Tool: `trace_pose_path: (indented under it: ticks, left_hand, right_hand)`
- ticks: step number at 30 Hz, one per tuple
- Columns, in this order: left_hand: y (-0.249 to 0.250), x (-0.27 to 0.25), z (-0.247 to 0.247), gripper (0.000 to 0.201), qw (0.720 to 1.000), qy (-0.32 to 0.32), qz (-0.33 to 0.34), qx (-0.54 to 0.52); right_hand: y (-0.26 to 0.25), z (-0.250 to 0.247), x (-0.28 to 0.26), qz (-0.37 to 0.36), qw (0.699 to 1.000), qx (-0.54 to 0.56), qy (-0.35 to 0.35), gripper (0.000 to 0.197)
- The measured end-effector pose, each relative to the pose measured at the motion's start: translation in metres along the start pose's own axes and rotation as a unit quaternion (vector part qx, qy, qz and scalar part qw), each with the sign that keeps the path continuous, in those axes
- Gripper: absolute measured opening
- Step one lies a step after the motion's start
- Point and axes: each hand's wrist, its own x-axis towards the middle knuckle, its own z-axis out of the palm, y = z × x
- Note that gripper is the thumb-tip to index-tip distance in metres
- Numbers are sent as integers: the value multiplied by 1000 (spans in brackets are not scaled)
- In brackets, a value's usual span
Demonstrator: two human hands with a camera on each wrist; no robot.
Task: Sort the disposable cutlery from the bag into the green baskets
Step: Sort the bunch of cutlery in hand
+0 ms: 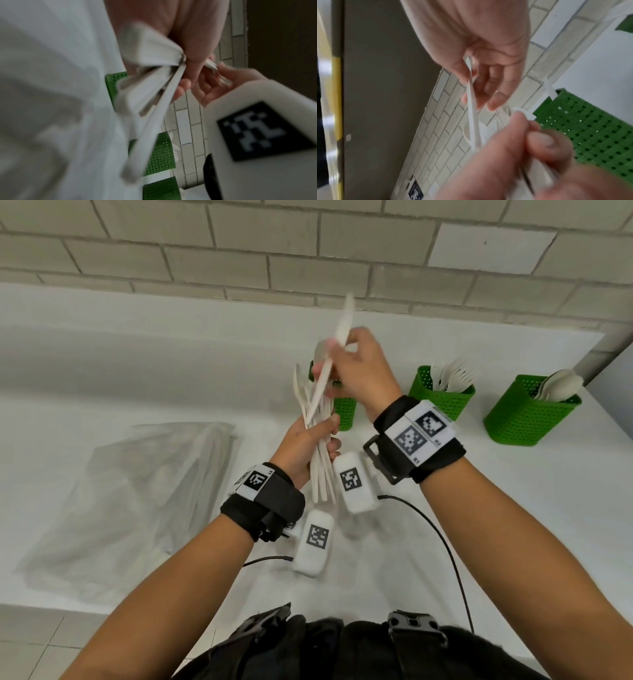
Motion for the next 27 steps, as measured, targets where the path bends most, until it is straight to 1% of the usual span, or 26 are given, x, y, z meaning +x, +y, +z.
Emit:
trace_pose_path:
  ticks: [2, 3, 4, 5, 6, 7, 8, 9, 10, 12, 15, 17, 19, 21, 23, 25, 27]
  left_hand:
    - [1, 2, -5, 4, 999, -4, -21, -35]
    - [3, 3, -6, 3, 997, -6, -33, -62]
    - [5, 4, -8, 8, 995, -4, -42, -87]
    - [7, 6, -9, 12, 993, -3, -47, -107]
    - [10, 8, -10, 14, 992, -3, -45, -121]
    - [13, 9, -10, 17, 991, -7, -39, -126]
    - [16, 10, -11, 22, 991, -13, -31, -127]
    - [19, 11, -11, 28, 991, -16, -29, -128]
    - [22, 11, -11, 32, 991, -16, -29, -132]
    - [24, 12, -12, 37, 991, -14, -30, -130]
    - [21, 13, -12, 37, 996, 0, -5, -86]
    - [20, 15, -13, 38, 999, 14, 10, -46]
    - [19, 16, -12, 42, 999, 33, 24, -16]
    - [18, 16, -12, 43, 999, 35, 32, -18]
    - [18, 14, -12, 32, 999, 18, 30, -33]
    - [16, 13, -11, 21, 999, -12, 23, -36]
    - [15, 11, -9, 18, 999, -27, 16, -33]
  right_hand:
    - [-9, -8, 2, -22, 989, 129, 66, 9]
    - [-12, -12, 3, -23, 984, 158, 79, 9]
    - [-12, -16, 3, -14, 985, 155, 70, 9]
    - [-10, -18, 2, 1, 993, 108, 42, 11]
    - [-5, -18, -2, 17, 1000, 17, -9, 16]
    - [2, -16, -7, 33, 992, -92, -73, 20]
    - [10, -12, -13, 46, 973, -180, -134, 22]
    - [18, -8, -18, 51, 957, -225, -174, 22]
    - [24, -4, -22, 51, 952, -236, -186, 23]
    - [33, 2, -24, 29, 955, -244, -165, 22]
    - [35, 9, -25, -13, 940, -310, -141, 14]
    - [36, 13, -26, -28, 933, -336, -124, 15]
    - [35, 14, -26, -27, 939, -324, -111, 17]
    - [34, 12, -24, 0, 954, -281, -107, 17]
    - [31, 8, -20, 36, 966, -238, -98, 17]
    - [31, 3, -15, 64, 977, -186, -75, 18]
    - [28, -1, -12, 89, 990, -100, -49, 20]
